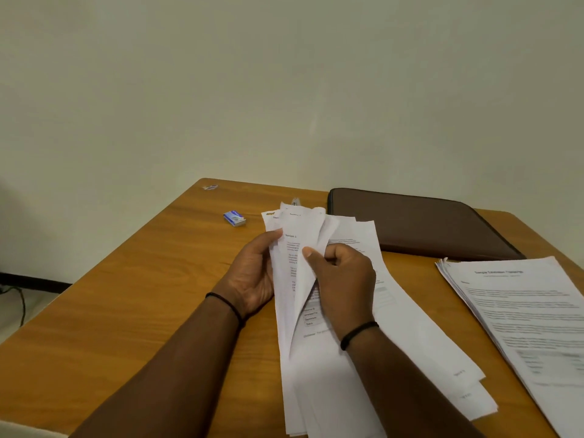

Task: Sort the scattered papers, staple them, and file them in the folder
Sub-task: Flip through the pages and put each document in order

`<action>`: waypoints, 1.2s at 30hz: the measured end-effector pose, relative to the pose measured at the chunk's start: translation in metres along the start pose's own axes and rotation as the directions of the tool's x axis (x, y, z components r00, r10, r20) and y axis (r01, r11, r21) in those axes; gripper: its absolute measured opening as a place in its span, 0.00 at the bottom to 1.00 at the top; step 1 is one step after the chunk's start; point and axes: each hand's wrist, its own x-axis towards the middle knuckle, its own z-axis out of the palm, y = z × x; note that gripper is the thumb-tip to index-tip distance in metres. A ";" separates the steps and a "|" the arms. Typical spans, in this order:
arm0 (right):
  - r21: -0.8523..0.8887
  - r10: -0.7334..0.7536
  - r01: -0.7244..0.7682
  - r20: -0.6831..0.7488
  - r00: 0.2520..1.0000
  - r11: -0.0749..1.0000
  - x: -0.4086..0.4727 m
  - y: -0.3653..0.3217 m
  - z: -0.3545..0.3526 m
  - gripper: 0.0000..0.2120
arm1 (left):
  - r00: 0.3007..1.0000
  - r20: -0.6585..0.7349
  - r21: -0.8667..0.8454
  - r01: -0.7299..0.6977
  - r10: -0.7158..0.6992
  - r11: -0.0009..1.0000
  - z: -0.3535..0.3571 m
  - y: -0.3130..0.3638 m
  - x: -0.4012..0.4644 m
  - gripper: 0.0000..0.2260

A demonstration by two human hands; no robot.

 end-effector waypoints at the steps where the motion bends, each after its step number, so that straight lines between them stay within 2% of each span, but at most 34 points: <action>1: 0.027 0.017 -0.017 -0.010 1.000 0.999 0.001 0.001 -0.001 0.13 | 1.000 -0.007 0.004 0.006 -0.006 1.000 0.000 0.000 0.001 0.16; 6: 0.212 0.088 -0.091 0.026 0.996 0.973 0.005 0.006 -0.006 0.17 | 0.999 -0.010 0.018 0.033 -0.033 0.999 0.002 -0.003 0.001 0.17; 8: 0.198 0.101 -0.107 0.039 0.994 0.974 0.005 0.007 -0.007 0.17 | 0.999 -0.017 0.019 0.029 -0.029 0.999 0.003 -0.004 0.000 0.15; 10: 0.174 0.090 -0.093 0.026 0.996 0.980 0.004 0.006 -0.008 0.09 | 1.000 -0.012 0.016 0.029 -0.029 0.999 0.003 -0.004 -0.001 0.16; 11: 0.199 0.092 -0.093 0.016 0.996 0.976 0.002 0.003 -0.009 0.08 | 1.000 -0.004 0.021 0.030 -0.030 0.999 0.003 -0.005 -0.002 0.18; 13: 0.288 0.071 -0.068 0.000 0.997 0.955 -0.002 -0.002 -0.010 0.24 | 0.999 -0.005 0.054 0.033 -0.033 0.998 0.004 -0.004 -0.003 0.21; 14: 0.300 0.044 -0.038 -0.011 0.999 0.953 -0.002 -0.002 -0.010 0.30 | 0.999 -0.018 0.071 0.032 -0.031 0.997 0.003 -0.004 -0.002 0.21; 15: 0.283 0.009 -0.002 -0.024 1.000 0.959 -0.003 -0.002 -0.009 0.30 | 0.999 -0.034 0.081 0.028 -0.025 0.996 0.003 -0.004 -0.002 0.20; 16: 0.225 -0.033 0.039 -0.032 0.999 0.973 -0.004 -0.001 -0.009 0.27 | 0.999 -0.048 0.085 0.023 -0.019 0.996 0.002 -0.004 -0.001 0.19; 18: 0.076 -0.100 0.102 -0.027 0.995 0.992 -0.004 0.002 -0.006 0.14 | 0.997 -0.074 0.107 0.012 -0.004 0.994 0.002 -0.004 -0.001 0.17; 20: -0.022 -0.111 0.112 0.029 0.993 0.993 -0.006 0.003 -0.005 0.08 | 0.996 -0.087 0.141 -0.002 0.014 0.990 0.006 -0.005 -0.002 0.14; 24: -0.194 -0.166 0.181 0.089 0.982 0.964 -0.010 -0.002 0.001 0.21 | 0.996 -0.081 0.155 -0.012 0.025 0.988 0.012 -0.004 -0.004 0.11; 26: -0.235 -0.190 0.199 0.060 0.980 0.951 -0.011 -0.001 0.003 0.20 | 0.996 -0.073 0.162 -0.033 0.045 0.986 0.013 -0.003 -0.005 0.12; 28: -0.209 -0.174 0.180 0.047 0.984 0.961 -0.011 0.002 0.003 0.17 | 0.983 -0.088 0.213 -0.141 0.163 0.967 0.014 -0.007 -0.006 0.16; 29: -0.182 -0.156 0.163 0.053 0.986 0.970 -0.010 0.003 0.002 0.15 | 0.951 -0.116 0.319 -0.239 0.288 0.917 0.012 -0.008 -0.004 0.21; 30: -0.174 -0.141 0.151 0.068 0.988 0.973 -0.010 0.003 0.002 0.14 | 0.884 -0.140 0.490 -0.330 0.446 0.807 0.007 -0.009 -0.001 0.28; 32: -0.223 -0.141 0.157 0.086 0.986 0.962 -0.009 0.003 0.002 0.13 | 0.713 -0.098 0.811 -0.347 0.694 0.471 -0.001 -0.009 0.005 0.37; 33: -0.239 -0.142 0.161 0.093 0.985 0.958 -0.008 0.004 0.002 0.12 | 0.657 -0.063 0.893 -0.300 0.751 0.336 -0.005 -0.008 0.007 0.36; 34: -0.237 -0.139 0.158 0.096 0.986 0.959 -0.007 0.005 0.002 0.12 | 0.627 -0.041 0.938 -0.245 0.778 0.247 -0.008 -0.008 0.011 0.31; 36: -0.214 -0.125 0.142 0.092 0.988 0.966 -0.008 0.007 0.002 0.15 | 0.640 -0.021 0.990 -0.092 0.768 0.104 -0.012 -0.009 0.015 0.13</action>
